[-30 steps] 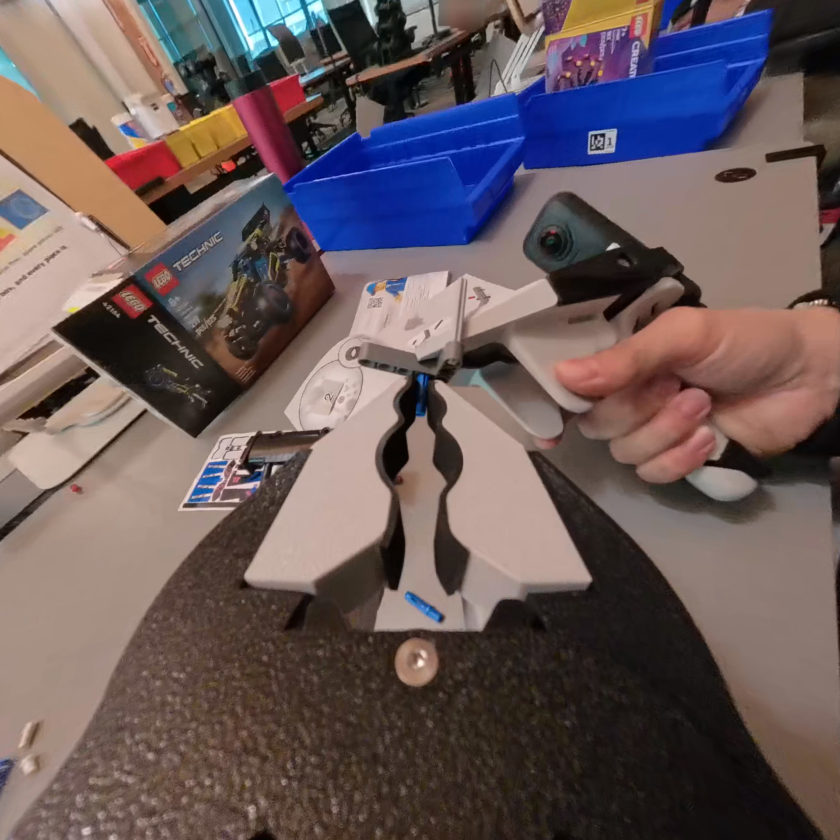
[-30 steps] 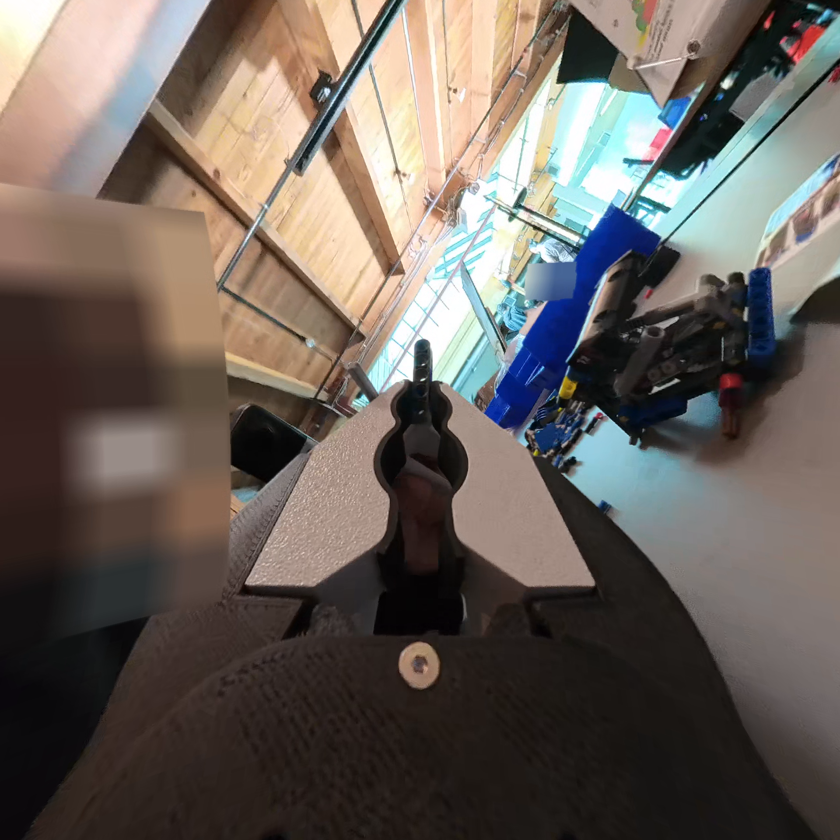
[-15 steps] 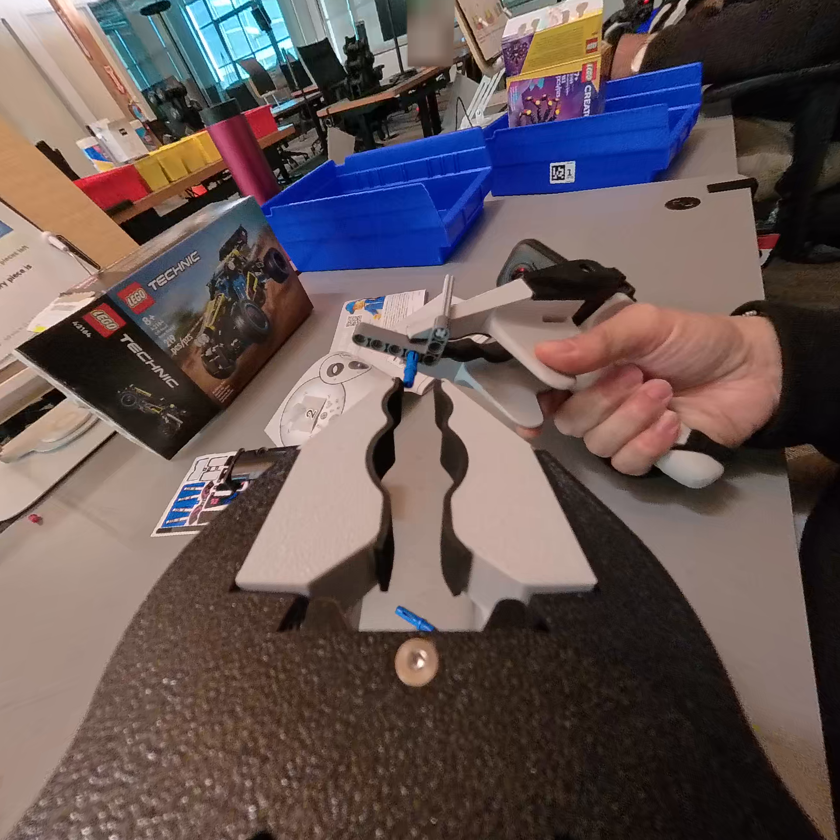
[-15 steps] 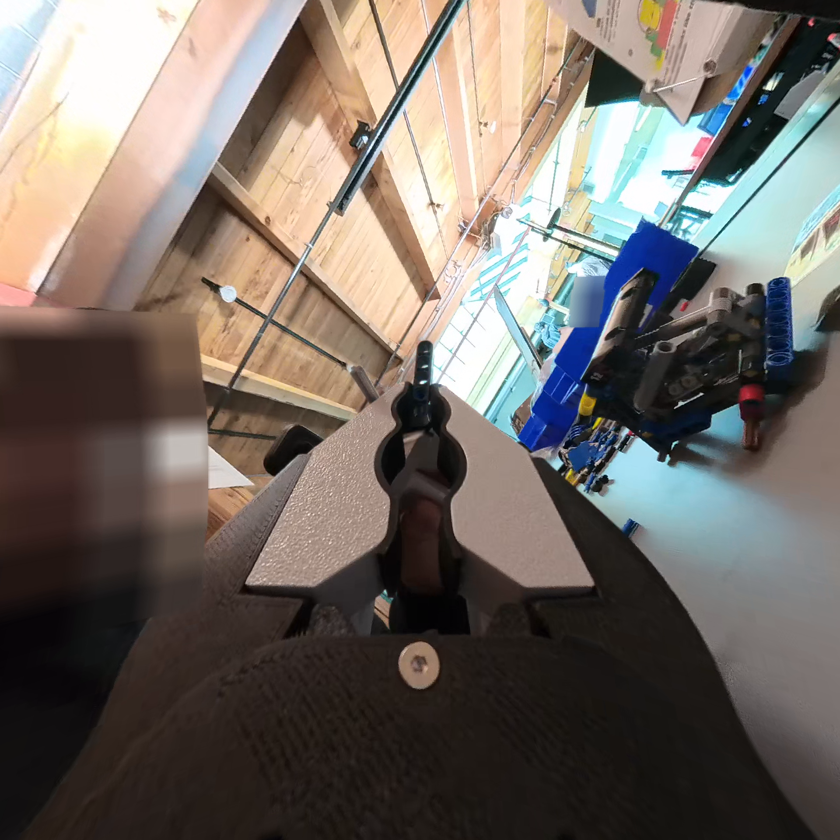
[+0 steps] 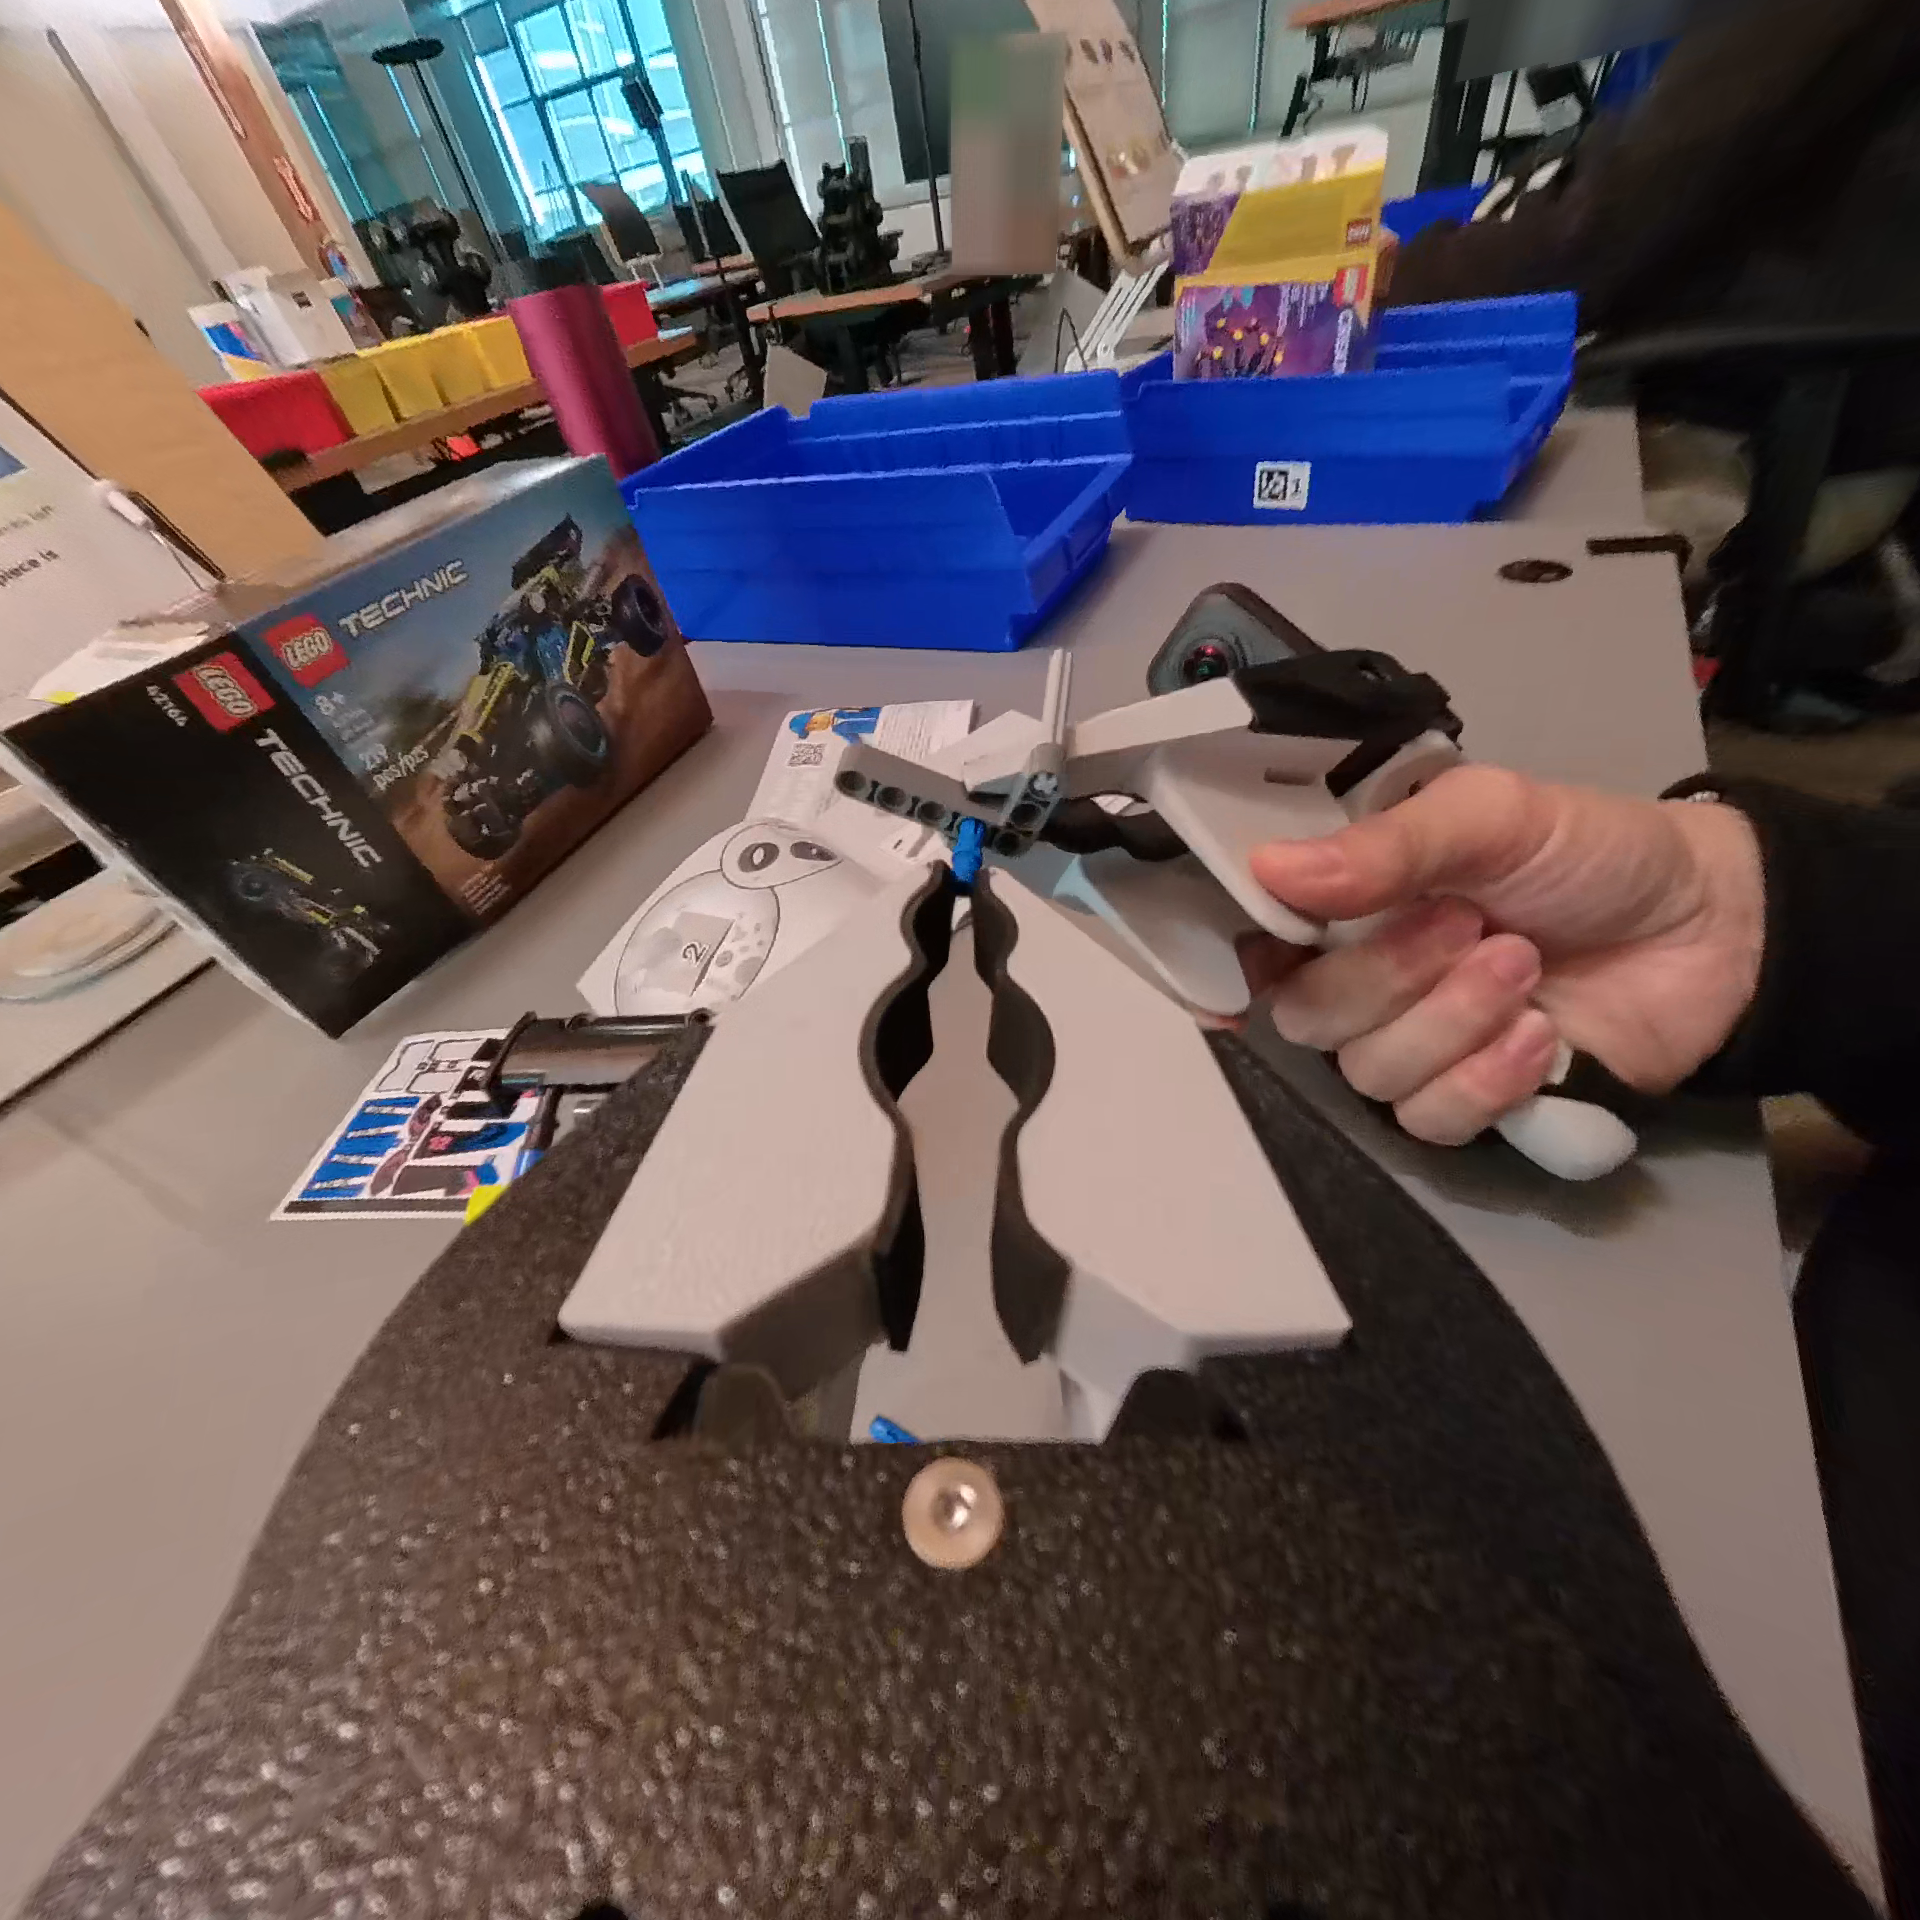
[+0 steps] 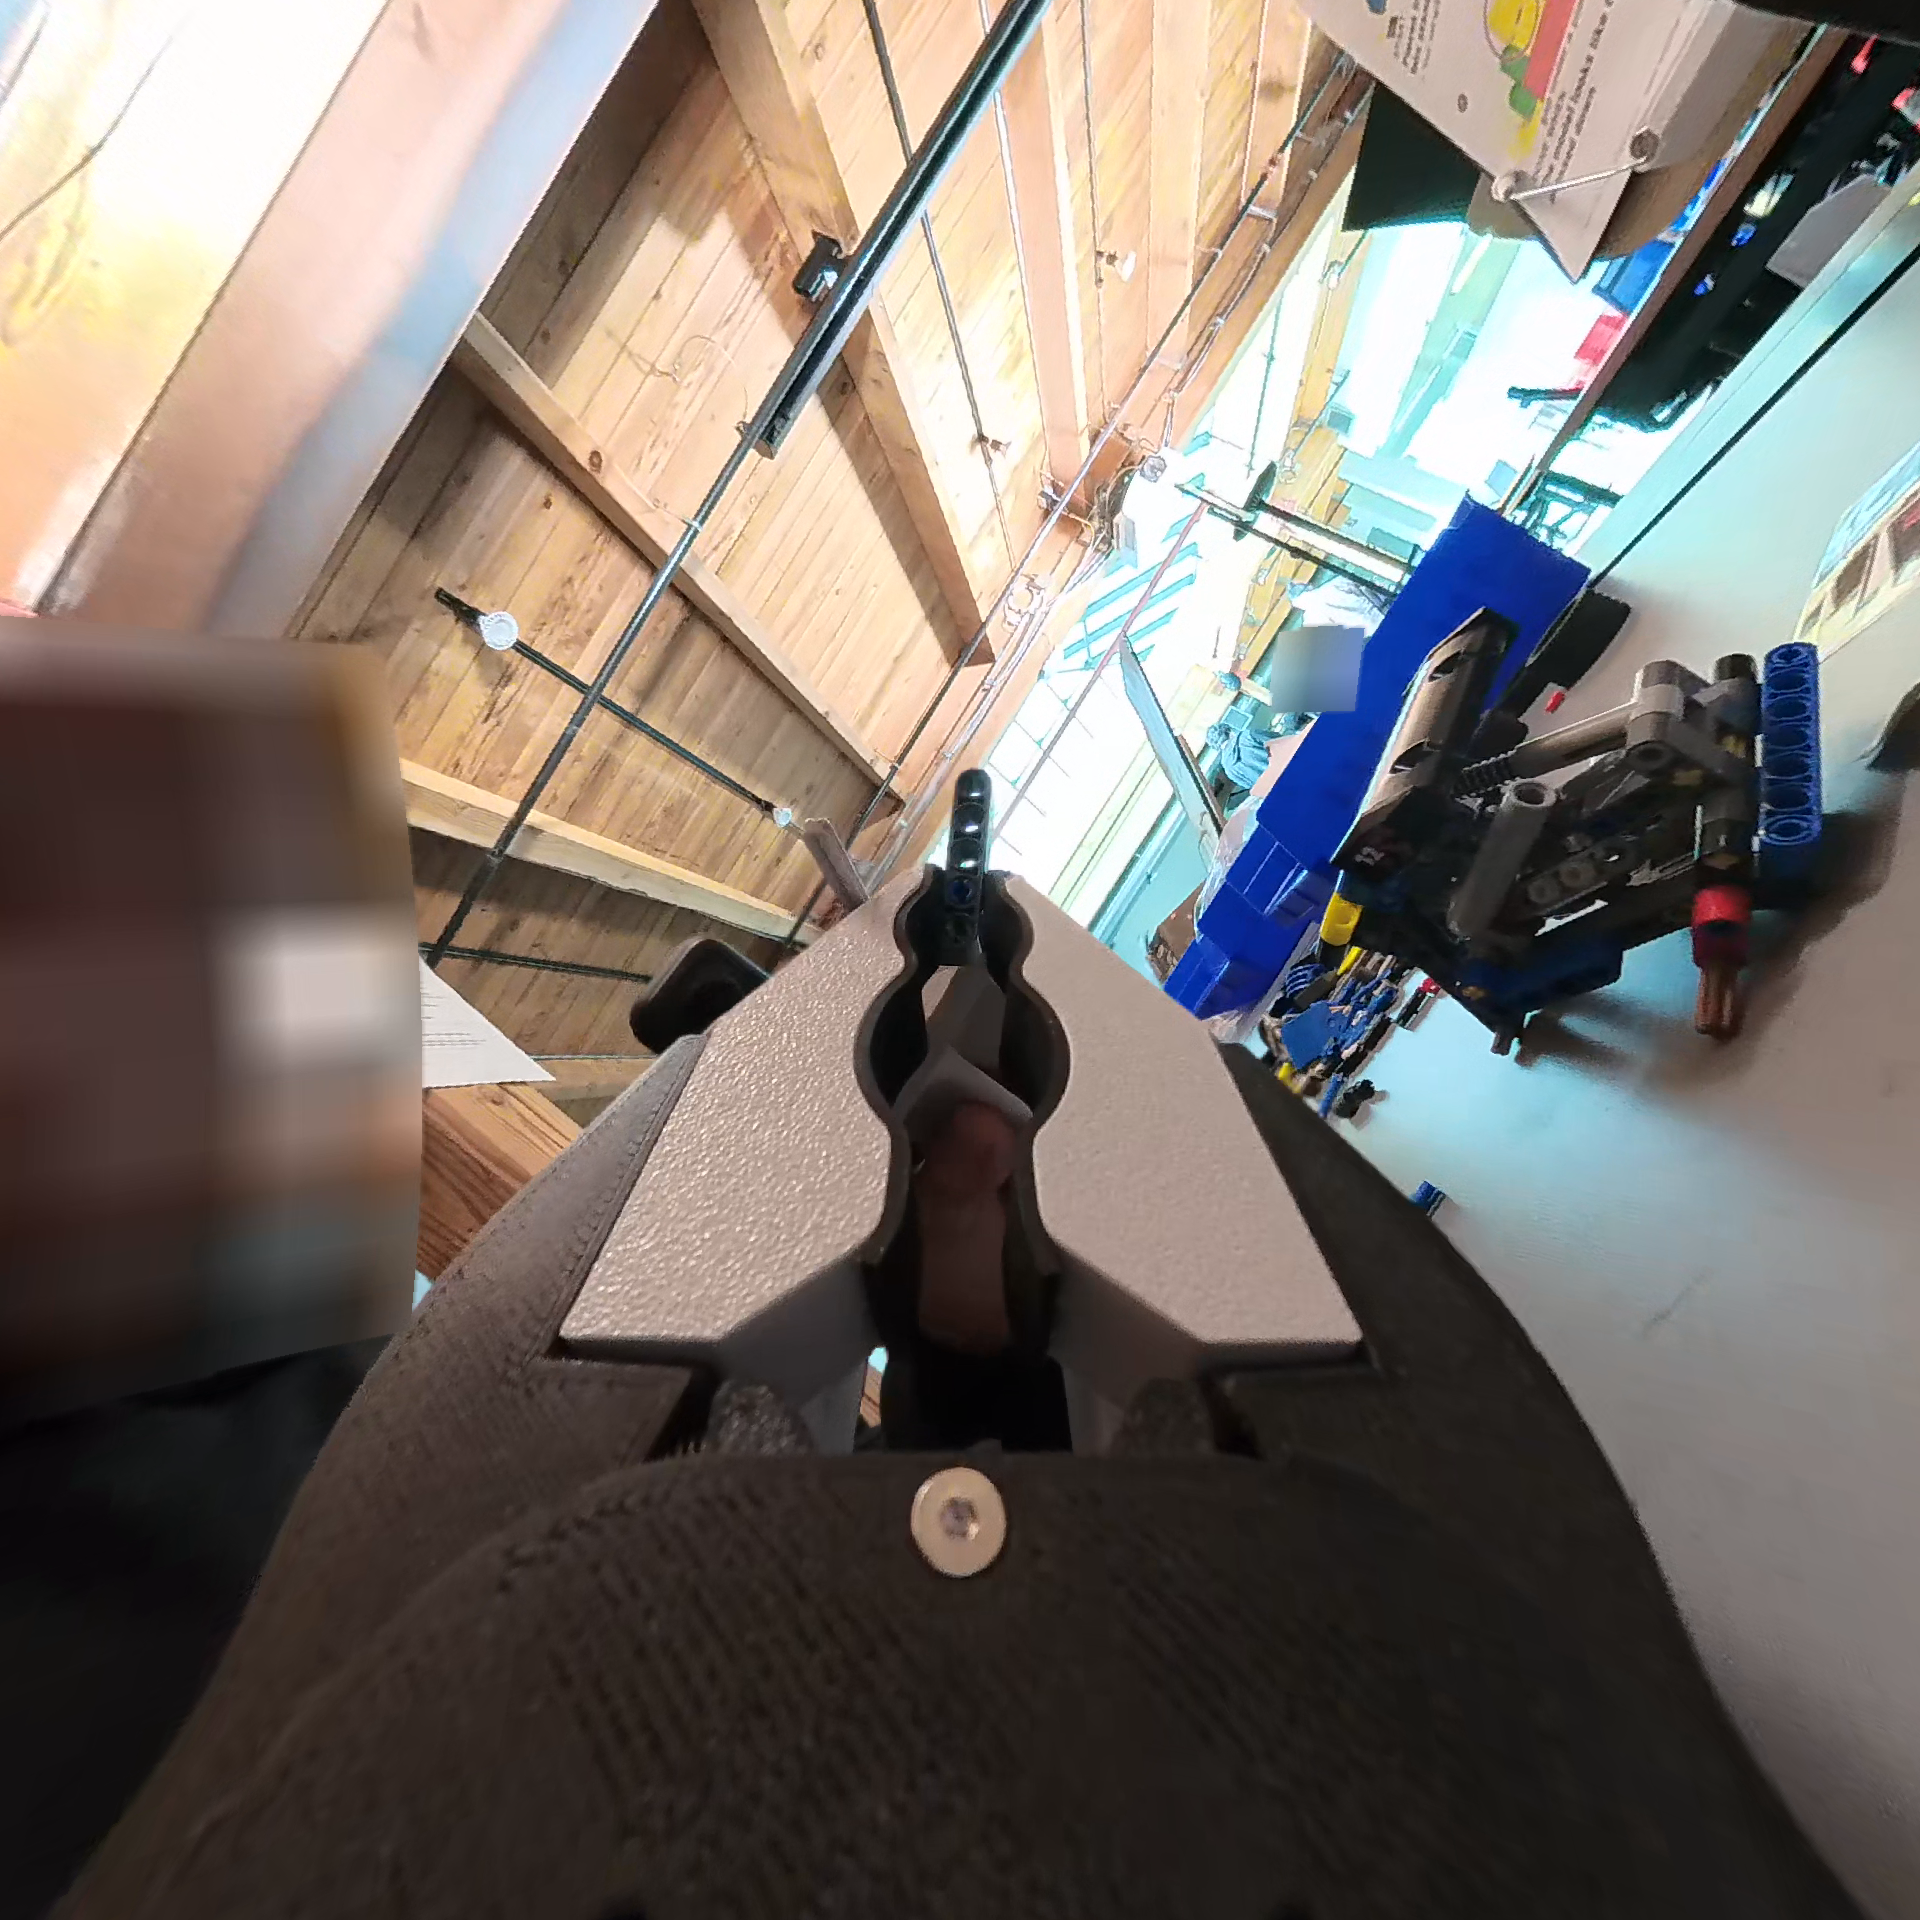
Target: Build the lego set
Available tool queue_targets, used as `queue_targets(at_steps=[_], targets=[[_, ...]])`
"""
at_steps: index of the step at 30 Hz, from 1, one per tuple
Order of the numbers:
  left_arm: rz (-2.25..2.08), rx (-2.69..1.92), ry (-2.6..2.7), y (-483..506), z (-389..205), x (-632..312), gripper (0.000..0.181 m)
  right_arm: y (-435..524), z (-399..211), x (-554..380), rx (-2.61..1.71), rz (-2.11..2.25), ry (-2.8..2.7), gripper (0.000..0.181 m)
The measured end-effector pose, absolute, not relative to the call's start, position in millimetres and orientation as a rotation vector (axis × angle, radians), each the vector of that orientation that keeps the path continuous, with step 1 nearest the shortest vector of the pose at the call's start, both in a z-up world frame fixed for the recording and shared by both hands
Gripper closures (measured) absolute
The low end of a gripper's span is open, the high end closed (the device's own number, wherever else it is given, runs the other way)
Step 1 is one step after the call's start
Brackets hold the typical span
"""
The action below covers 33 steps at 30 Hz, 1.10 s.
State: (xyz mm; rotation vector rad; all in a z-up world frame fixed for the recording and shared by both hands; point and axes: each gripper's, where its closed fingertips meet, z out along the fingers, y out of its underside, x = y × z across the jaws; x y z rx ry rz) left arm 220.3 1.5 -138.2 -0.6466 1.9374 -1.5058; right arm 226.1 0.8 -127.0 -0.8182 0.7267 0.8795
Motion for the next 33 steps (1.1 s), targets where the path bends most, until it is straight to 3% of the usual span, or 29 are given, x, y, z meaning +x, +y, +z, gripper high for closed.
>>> queue_targets(at_steps=[3,7,17,27,33], targets=[[-1.355,-0.547,1.925,1.3,-138.2,220.3,0.18,-0.2,-126.1,225.4,-0.808,0.89,0.72,0.172],[-1.631,-0.706,1.924,-1.6,-136.0,218.6,0.181,5.0,-126.0,221.3,-0.825,0.89,0.714,0.172],[-1.592,-0.591,1.919,-7.5,-134.4,214.8,0.18,-1.9,-121.7,217.7,-0.948,0.789,0.614,0.175],[-1.457,-0.667,2.24,8.0,-173.1,215.1,0.172,-43.0,-192.8,244.6,-1.748,-0.103,0.735,0.175],[-1.35,-0.657,2.372,1.4,-200.3,211.4,0.175,-54.2,-210.6,246.8,-1.864,-0.147,0.746,0.175]])
